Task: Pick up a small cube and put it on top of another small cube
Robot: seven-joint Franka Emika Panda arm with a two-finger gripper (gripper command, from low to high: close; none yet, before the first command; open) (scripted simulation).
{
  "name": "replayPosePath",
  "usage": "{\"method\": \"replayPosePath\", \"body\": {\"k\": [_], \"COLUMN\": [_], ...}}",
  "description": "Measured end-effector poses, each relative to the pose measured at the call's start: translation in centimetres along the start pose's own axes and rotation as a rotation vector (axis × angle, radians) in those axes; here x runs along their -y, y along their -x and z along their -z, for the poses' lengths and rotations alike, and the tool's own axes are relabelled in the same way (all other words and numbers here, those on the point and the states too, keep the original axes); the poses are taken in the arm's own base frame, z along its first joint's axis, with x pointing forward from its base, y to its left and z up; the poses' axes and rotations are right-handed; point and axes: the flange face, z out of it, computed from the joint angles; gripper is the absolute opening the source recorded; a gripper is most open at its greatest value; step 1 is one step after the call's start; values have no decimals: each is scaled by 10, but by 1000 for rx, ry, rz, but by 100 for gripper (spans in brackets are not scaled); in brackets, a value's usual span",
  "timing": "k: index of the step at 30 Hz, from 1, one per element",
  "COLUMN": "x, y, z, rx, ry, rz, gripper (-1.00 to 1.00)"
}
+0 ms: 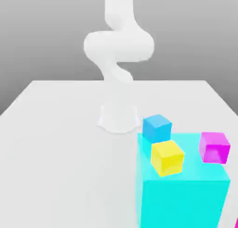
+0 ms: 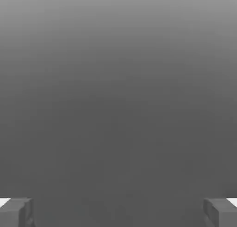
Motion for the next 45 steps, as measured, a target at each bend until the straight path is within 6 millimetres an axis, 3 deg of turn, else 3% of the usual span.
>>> {"method": "replayPosePath", "body": {"k": [6, 12, 16, 20, 27, 32, 36, 37, 43, 45], "x": [32, 59, 71, 81, 68, 47, 19, 12, 9, 17], "y": [21, 69, 114, 173, 269, 345, 385, 391, 394, 387], "z": [-99, -195, -255, -310, -397, -448, -493, -502, -506, -495], "rx": [188, 348, 442, 530, 642, 702, 714, 714, 716, 715], "ry": [17, 49, 80, 111, 194, 257, 273, 273, 274, 273], "rz": [127, 260, 356, 472, 653, 807, 846, 847, 847, 849], "gripper": [0, 0, 0, 0, 0, 0, 0, -100, -100, -100]}}
